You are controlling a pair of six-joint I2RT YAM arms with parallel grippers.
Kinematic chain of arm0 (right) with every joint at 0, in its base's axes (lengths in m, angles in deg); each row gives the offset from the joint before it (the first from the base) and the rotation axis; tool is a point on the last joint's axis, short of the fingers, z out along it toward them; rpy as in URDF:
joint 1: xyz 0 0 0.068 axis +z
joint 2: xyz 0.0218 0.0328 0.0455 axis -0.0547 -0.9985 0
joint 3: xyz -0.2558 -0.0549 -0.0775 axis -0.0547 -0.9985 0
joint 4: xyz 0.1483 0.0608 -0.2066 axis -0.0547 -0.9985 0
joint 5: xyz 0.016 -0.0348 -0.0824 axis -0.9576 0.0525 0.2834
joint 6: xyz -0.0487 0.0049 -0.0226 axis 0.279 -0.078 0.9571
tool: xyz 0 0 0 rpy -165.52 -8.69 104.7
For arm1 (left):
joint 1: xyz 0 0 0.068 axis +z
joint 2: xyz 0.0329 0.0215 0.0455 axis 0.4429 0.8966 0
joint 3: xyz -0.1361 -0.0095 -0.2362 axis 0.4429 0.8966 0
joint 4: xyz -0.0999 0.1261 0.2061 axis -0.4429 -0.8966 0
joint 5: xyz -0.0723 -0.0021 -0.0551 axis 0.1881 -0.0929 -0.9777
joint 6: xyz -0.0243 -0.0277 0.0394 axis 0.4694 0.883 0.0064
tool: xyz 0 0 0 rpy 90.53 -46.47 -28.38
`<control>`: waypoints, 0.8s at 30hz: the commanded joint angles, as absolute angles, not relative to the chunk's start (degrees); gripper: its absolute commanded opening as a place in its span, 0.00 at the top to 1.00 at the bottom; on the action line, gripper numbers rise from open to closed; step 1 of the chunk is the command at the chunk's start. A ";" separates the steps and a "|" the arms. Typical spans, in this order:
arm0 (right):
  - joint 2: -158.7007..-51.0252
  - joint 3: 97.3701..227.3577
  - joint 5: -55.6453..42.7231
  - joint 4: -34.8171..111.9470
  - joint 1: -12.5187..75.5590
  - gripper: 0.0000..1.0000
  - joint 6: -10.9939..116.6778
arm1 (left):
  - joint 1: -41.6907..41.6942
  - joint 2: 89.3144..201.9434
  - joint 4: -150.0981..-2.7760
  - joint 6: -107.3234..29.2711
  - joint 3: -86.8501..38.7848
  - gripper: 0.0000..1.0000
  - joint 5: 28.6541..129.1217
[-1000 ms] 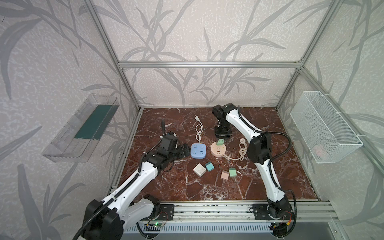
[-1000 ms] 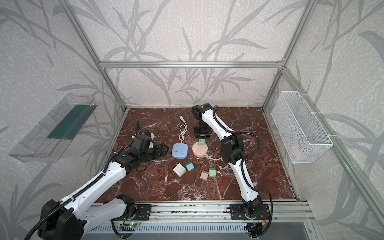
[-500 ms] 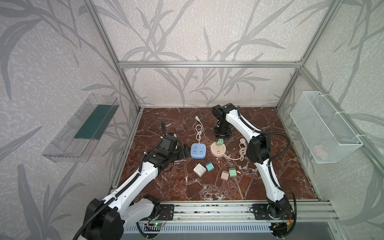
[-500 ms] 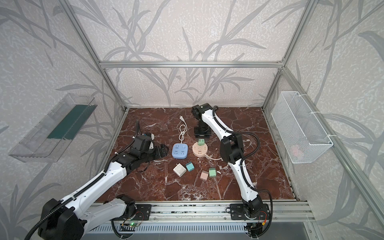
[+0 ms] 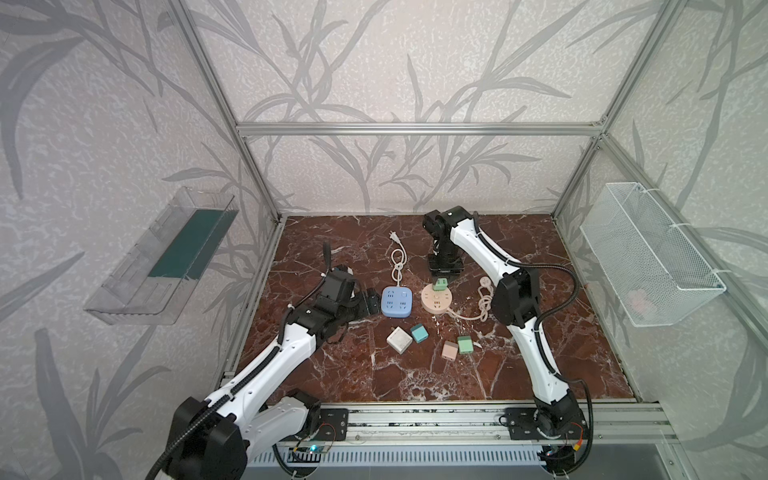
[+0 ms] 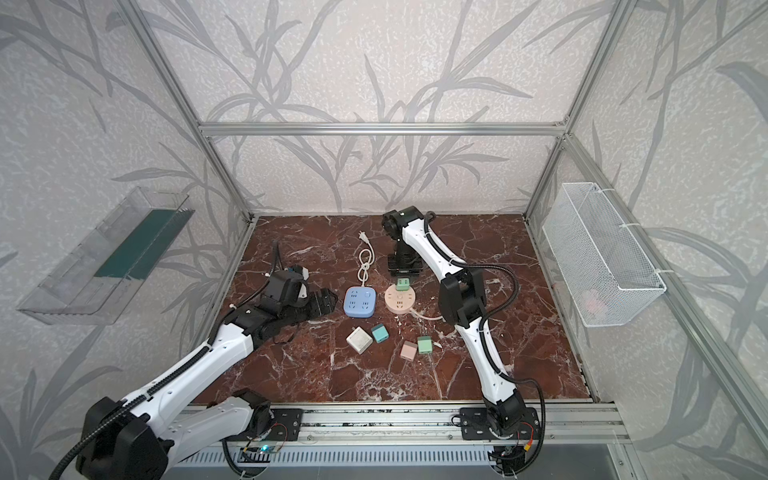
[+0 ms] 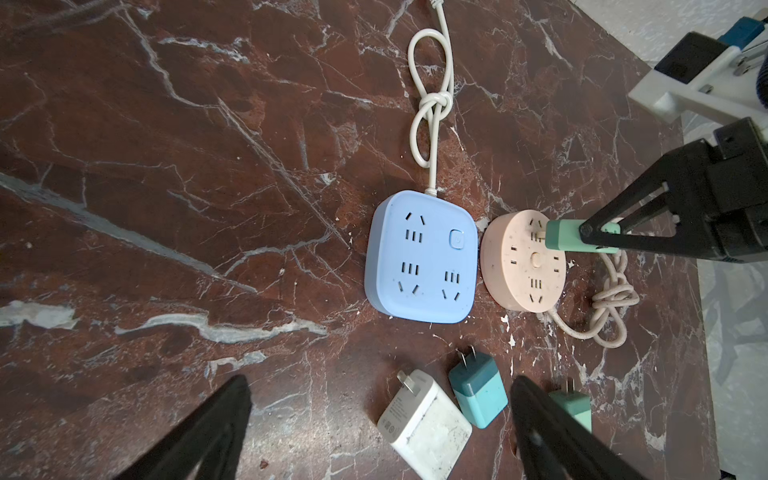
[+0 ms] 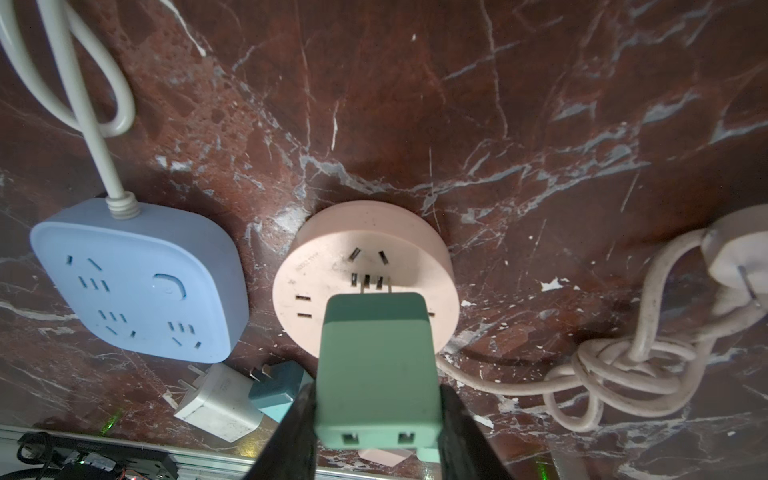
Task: Insert the plug
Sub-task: 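Press the green adapter down into the pink strip socket with the right gripper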
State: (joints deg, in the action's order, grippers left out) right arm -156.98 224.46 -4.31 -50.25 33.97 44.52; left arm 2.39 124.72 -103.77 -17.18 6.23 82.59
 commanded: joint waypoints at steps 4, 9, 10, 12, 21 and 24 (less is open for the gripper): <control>-157.15 224.48 -3.76 -51.87 34.60 1.00 45.40 | 2.44 125.74 -102.83 -17.30 7.11 0.05 82.97; -158.11 225.10 -4.78 -51.39 34.90 1.00 45.16 | 2.47 125.55 -103.29 -17.31 7.38 0.05 83.11; -158.16 225.27 -4.84 -51.37 34.91 1.00 45.13 | 2.46 125.37 -103.36 -17.36 7.41 0.05 83.32; -158.49 225.46 -5.11 -51.54 34.95 1.00 45.14 | 2.50 125.19 -103.42 -17.40 7.53 0.05 83.49; -159.18 226.47 -3.86 -51.65 34.88 1.00 44.02 | 2.55 125.36 -103.31 -17.48 7.48 0.05 83.39; -160.27 228.09 -4.03 -52.32 34.88 1.00 44.08 | 2.47 125.36 -103.31 -17.58 7.46 0.05 83.41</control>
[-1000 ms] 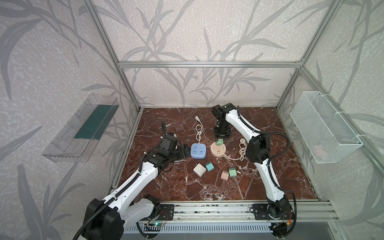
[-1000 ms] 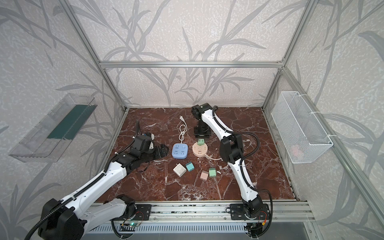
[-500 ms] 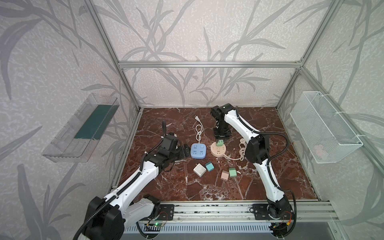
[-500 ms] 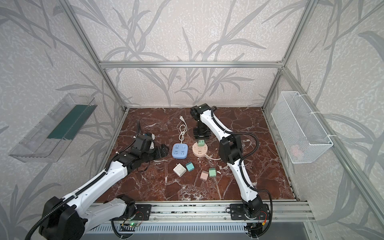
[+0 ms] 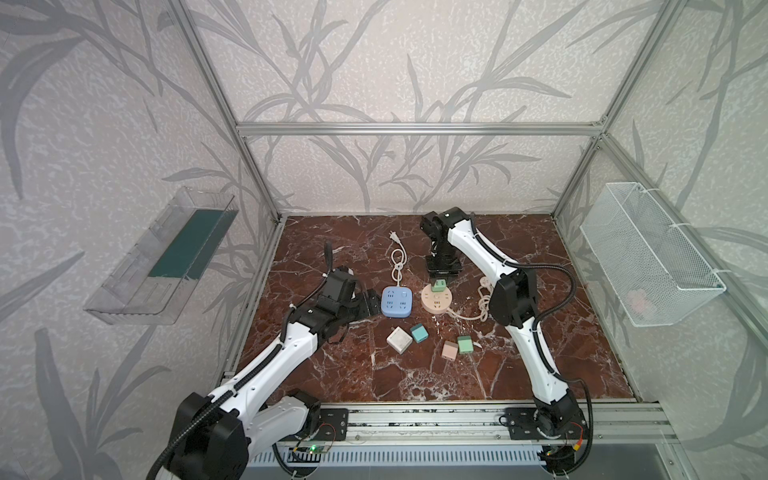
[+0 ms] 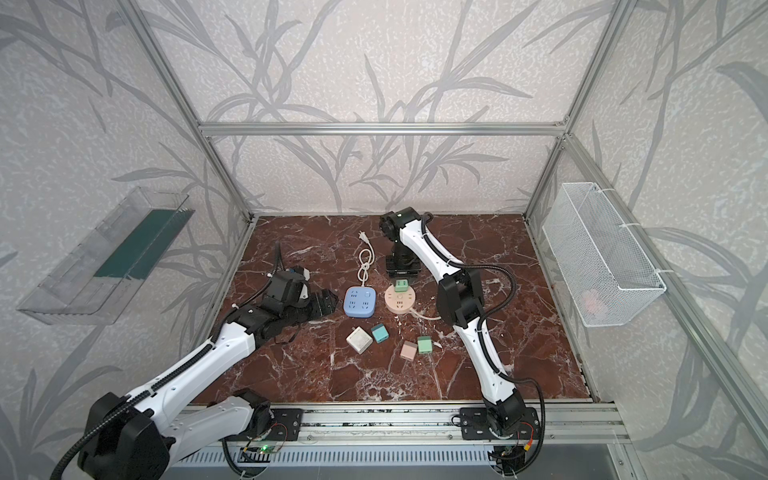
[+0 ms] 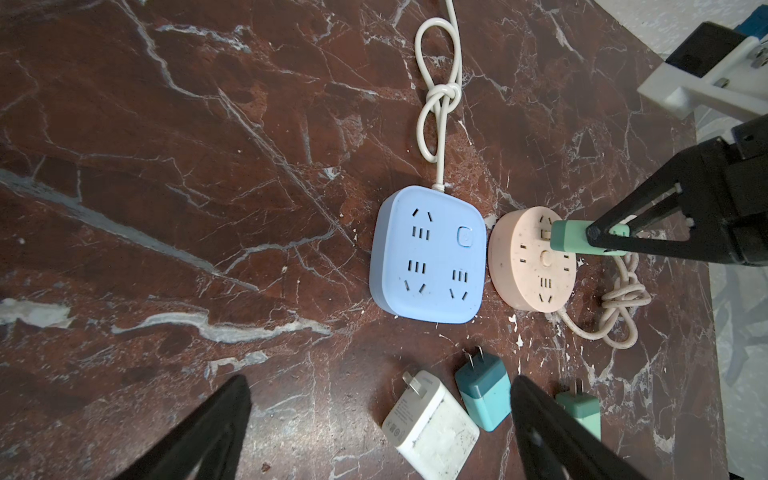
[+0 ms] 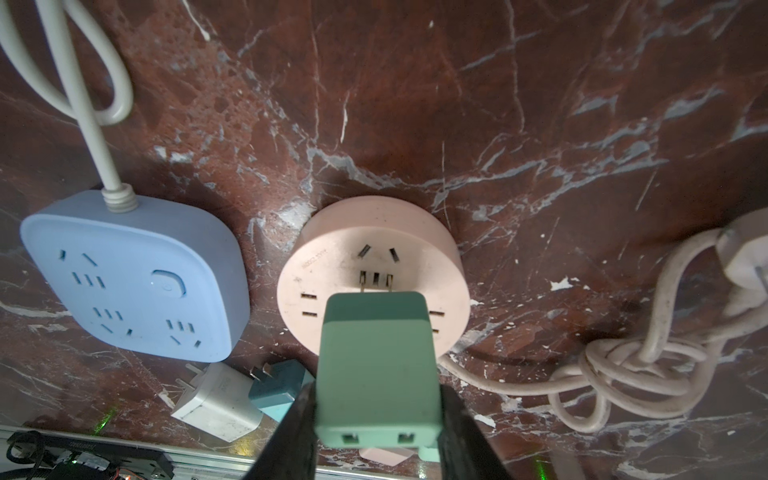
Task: Insert the plug
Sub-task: 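Press the green adapter down into the pink strip socket with the right gripper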
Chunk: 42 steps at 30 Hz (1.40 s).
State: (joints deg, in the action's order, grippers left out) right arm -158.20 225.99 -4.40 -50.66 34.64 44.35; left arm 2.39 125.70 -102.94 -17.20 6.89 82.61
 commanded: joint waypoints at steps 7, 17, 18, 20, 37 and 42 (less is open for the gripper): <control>-162.46 231.30 -4.14 -53.47 34.82 1.00 43.90 | 2.51 125.03 -103.07 -17.49 7.99 0.05 83.43; -166.19 233.14 -3.22 -53.85 34.61 1.00 43.26 | 2.49 125.44 -102.43 -17.75 8.09 0.05 83.13; -166.77 233.47 -3.09 -54.04 34.64 1.00 43.14 | 2.47 125.51 -102.30 -17.75 8.15 0.05 82.99; -168.52 234.66 -3.47 -54.62 34.55 1.00 43.13 | 2.52 125.73 -101.88 -17.66 8.24 0.05 82.60; -165.91 227.69 6.01 -52.04 36.74 1.00 40.00 | 2.55 128.53 -100.30 -17.97 8.68 0.05 81.33; -161.18 222.96 5.75 -50.26 37.21 1.00 39.69 | 2.52 128.66 -100.19 -17.84 8.86 0.05 81.27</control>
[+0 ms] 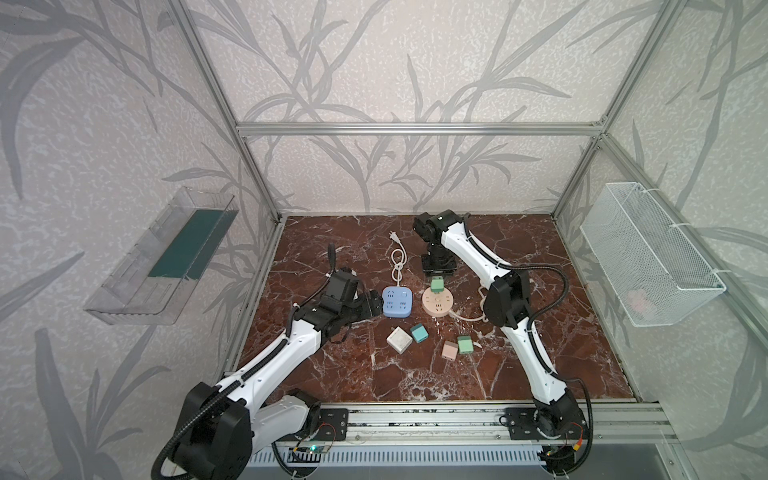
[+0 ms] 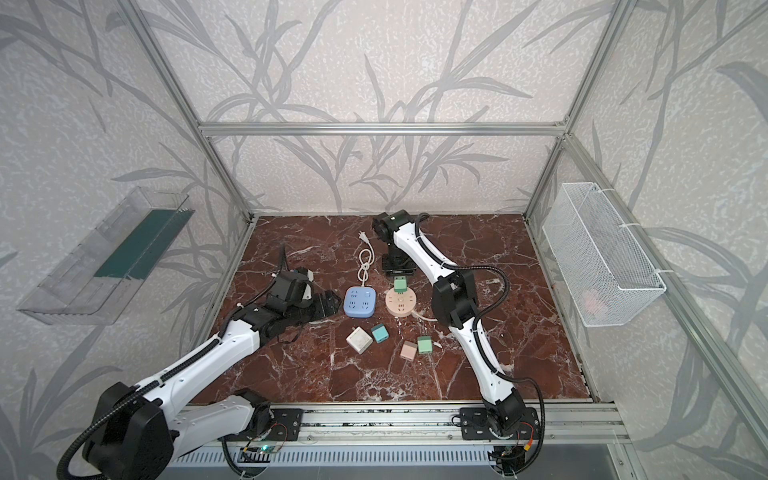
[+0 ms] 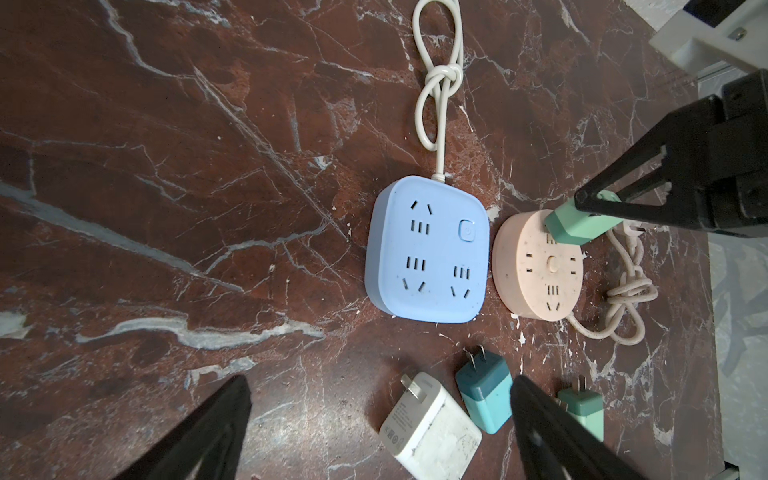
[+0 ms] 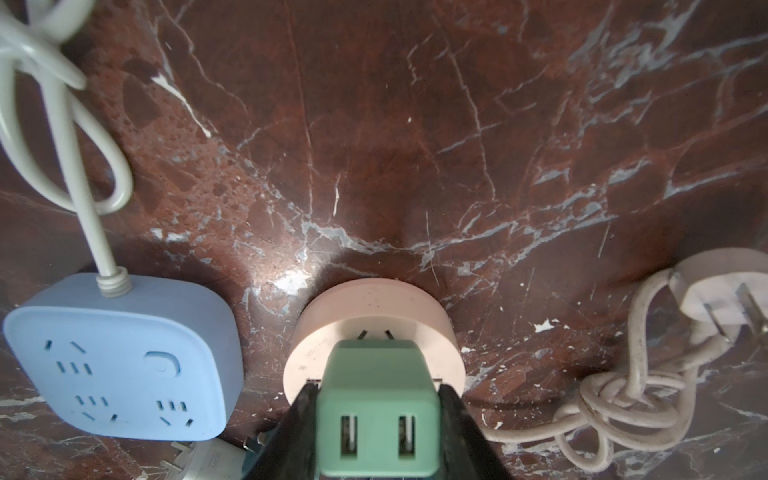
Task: Insert the plug
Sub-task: 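Press the green adapter down into the pink strip socket with the right gripper, then hold the inserted adapter pressed into the socket, then open the right gripper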
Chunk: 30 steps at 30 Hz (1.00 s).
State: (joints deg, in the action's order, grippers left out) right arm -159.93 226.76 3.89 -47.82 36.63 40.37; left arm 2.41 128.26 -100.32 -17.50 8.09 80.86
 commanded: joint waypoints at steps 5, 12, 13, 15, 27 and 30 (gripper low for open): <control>-155.91 216.52 6.99 -47.27 38.38 1.00 39.12 | 2.54 128.28 -100.40 -17.84 8.59 0.05 81.49; -146.20 199.21 6.16 -35.52 38.85 1.00 36.58 | 2.51 127.44 -100.75 -17.51 8.66 0.05 81.90; -144.07 195.96 6.14 -33.06 38.82 1.00 35.85 | 2.48 127.25 -100.66 -17.29 8.72 0.05 81.97; -139.84 189.35 6.23 -27.69 38.83 1.00 34.63 | 2.52 127.00 -100.53 -17.06 8.94 0.05 82.02; -124.89 164.95 7.54 -3.92 40.40 1.00 30.55 | 2.33 127.65 -98.50 -15.39 9.78 0.07 81.01; -123.95 163.36 10.78 -3.02 42.29 1.00 31.08 | 2.32 127.24 -98.28 -14.85 10.08 0.08 80.90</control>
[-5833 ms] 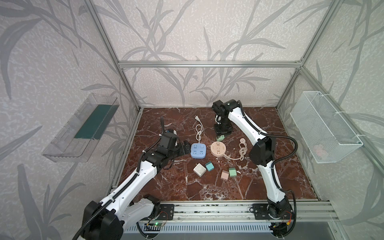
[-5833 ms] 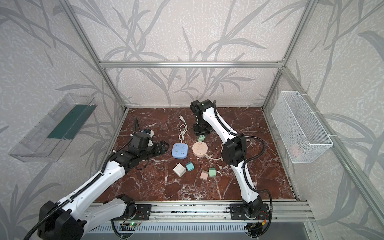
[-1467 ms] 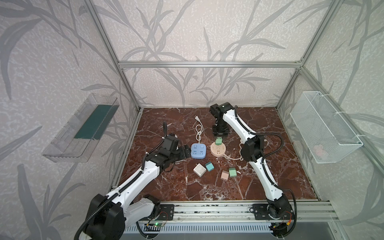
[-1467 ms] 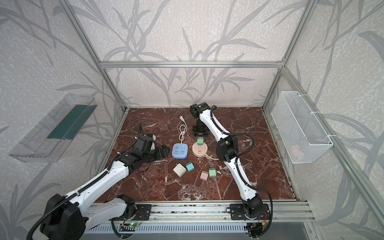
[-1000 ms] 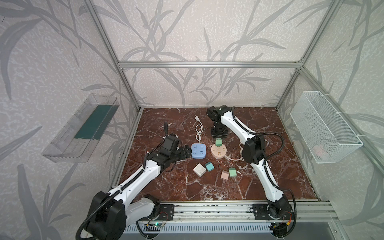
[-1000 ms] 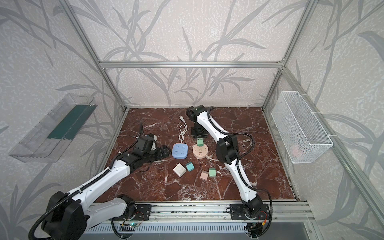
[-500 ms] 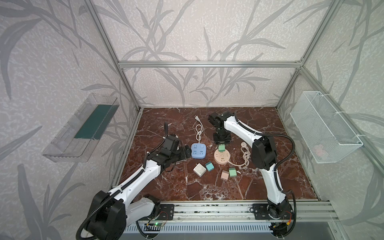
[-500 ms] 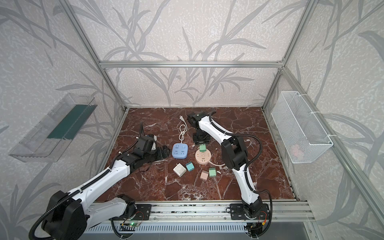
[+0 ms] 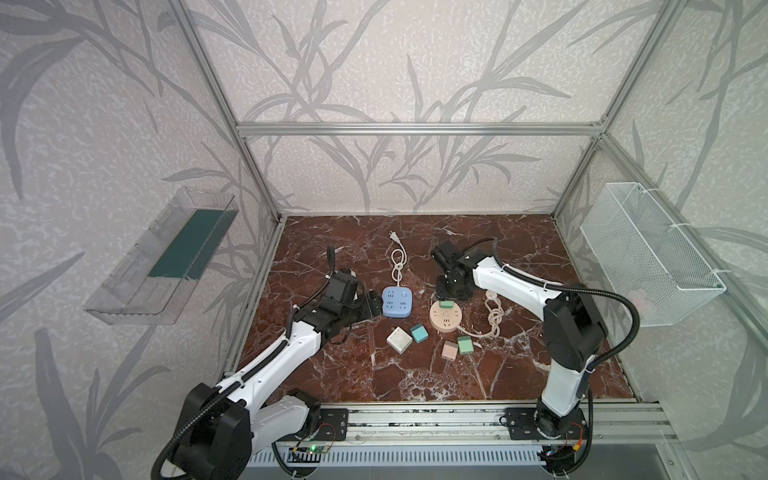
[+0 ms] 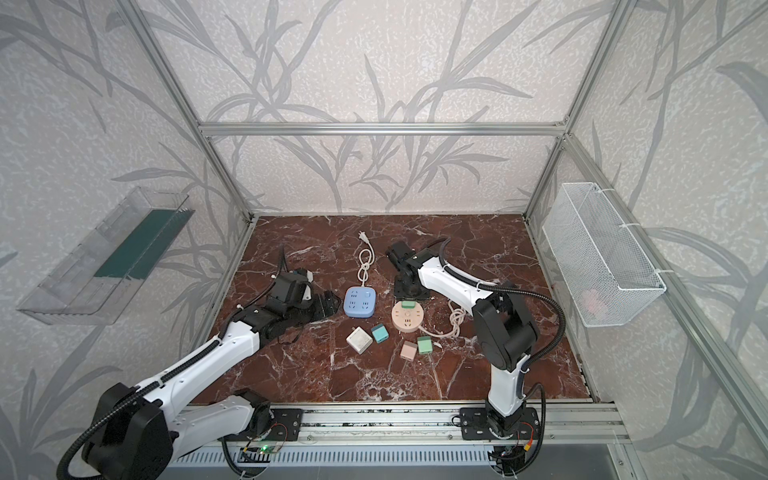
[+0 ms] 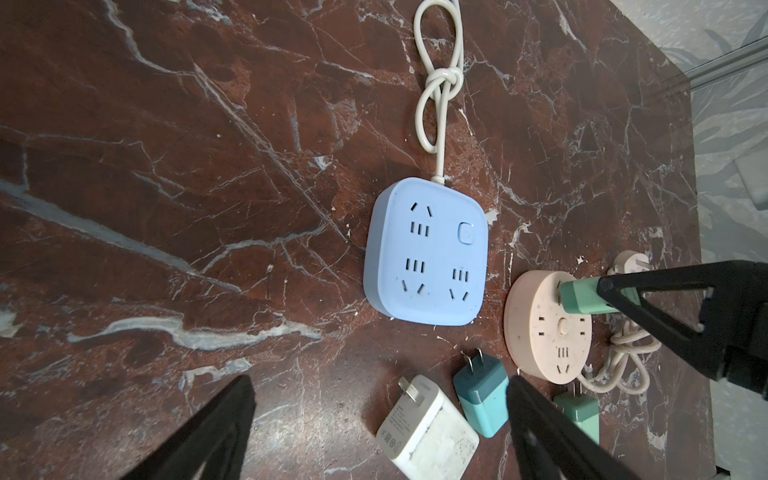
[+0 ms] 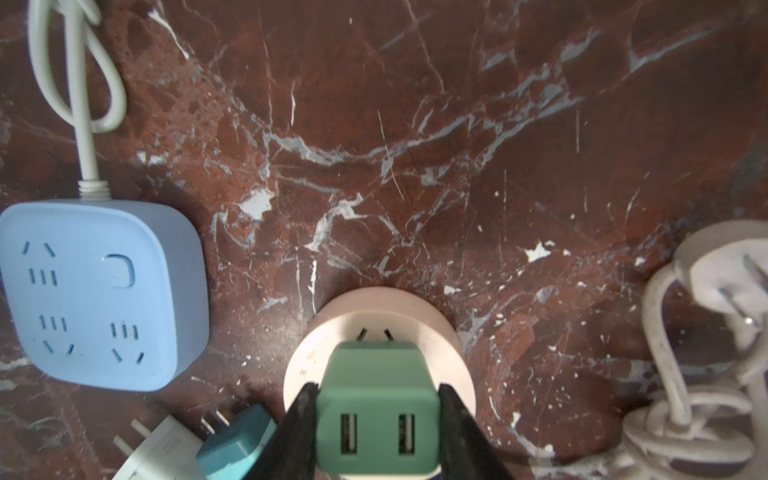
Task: Insert the plug
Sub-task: 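Hold the inserted adapter pressed into the socket, then open the right gripper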
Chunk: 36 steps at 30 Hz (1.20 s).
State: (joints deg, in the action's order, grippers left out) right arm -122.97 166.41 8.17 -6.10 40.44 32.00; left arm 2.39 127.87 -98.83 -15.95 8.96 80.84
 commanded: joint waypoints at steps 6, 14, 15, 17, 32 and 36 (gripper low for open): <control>-123.34 160.19 13.73 -0.95 44.70 1.00 31.15 | 2.09 126.29 -98.06 -14.41 10.62 0.08 80.93; -124.87 156.06 12.43 -0.40 45.50 1.00 28.54 | 1.70 126.07 -97.97 -13.91 10.88 0.08 80.87; -124.98 155.03 11.60 0.11 45.50 1.00 28.14 | 1.67 126.08 -97.97 -13.92 10.89 0.08 80.88; -125.34 153.53 10.62 0.00 45.78 1.00 26.59 | 1.60 126.15 -98.04 -13.96 10.77 0.08 81.09; -131.35 149.11 6.70 0.98 49.90 1.00 22.77 | 1.48 127.32 -97.82 -14.06 10.18 0.08 80.62; -130.79 151.10 7.67 -0.04 48.35 1.00 24.19 | 1.46 126.11 -98.44 -14.32 9.93 0.08 81.47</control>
State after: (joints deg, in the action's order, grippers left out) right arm -120.50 155.96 21.92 4.44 48.17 24.98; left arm 1.65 127.36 -98.13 -14.49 10.21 80.66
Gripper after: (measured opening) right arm 0.421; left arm 0.919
